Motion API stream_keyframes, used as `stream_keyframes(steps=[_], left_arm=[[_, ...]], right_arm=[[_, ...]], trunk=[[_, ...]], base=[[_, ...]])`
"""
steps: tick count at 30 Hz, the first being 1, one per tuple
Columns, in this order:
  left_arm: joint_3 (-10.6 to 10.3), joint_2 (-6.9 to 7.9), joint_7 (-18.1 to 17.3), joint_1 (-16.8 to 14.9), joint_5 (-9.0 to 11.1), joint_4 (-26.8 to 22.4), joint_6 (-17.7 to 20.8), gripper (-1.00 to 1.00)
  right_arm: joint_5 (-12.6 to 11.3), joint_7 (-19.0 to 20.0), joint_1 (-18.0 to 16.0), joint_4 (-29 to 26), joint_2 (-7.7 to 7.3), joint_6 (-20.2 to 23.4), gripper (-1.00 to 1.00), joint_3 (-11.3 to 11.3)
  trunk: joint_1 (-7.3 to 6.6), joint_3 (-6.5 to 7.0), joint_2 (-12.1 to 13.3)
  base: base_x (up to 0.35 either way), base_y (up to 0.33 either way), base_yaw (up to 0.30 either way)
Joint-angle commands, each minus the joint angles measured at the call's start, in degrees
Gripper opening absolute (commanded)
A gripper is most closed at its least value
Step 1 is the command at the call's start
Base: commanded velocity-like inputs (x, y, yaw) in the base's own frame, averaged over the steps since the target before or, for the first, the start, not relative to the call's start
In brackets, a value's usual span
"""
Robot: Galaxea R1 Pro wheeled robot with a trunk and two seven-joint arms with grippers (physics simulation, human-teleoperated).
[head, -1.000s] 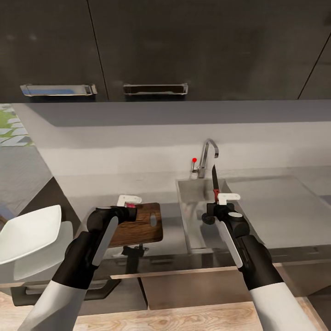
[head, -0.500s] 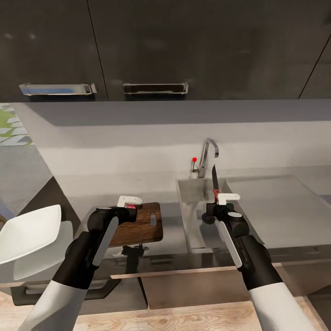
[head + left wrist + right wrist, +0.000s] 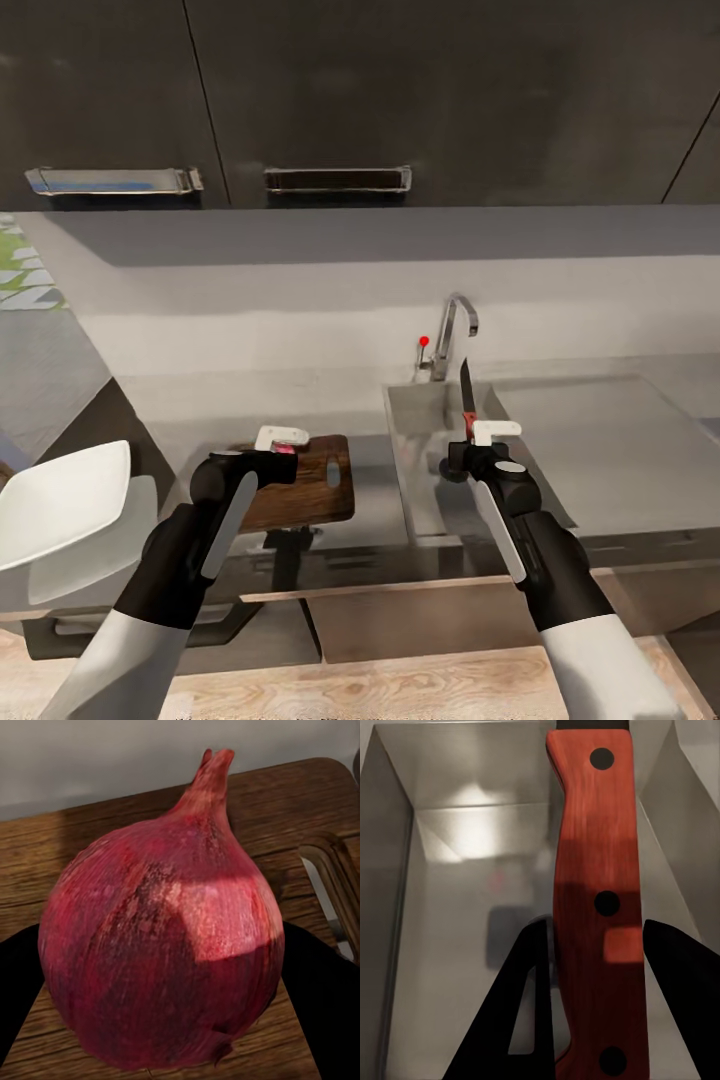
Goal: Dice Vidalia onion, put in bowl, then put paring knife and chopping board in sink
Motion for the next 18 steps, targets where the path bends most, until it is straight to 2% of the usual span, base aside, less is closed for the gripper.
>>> stream_keyframes(steps=[1, 18], left_arm=[[-0.04, 0.00, 0.54, -0.06, 0.59, -0.05, 0.20, -1.00], [-0.04, 0.00, 0.54, 0.00, 0.59, -0.05, 0.19, -1.00]], right_arm=[[-0.60, -0.52, -0.06, -0.06, -0.01, 0.17, -1.00, 0.08], [-0.68, -0.52, -0.06, -0.06, -0.06, 0.11, -1.00, 0.08]], trunk=[[0.03, -0.21, -0.12], [0.03, -1.69, -0.12]], base=[[0.000, 0.000, 0.000], [0.000, 0.000, 0.000]])
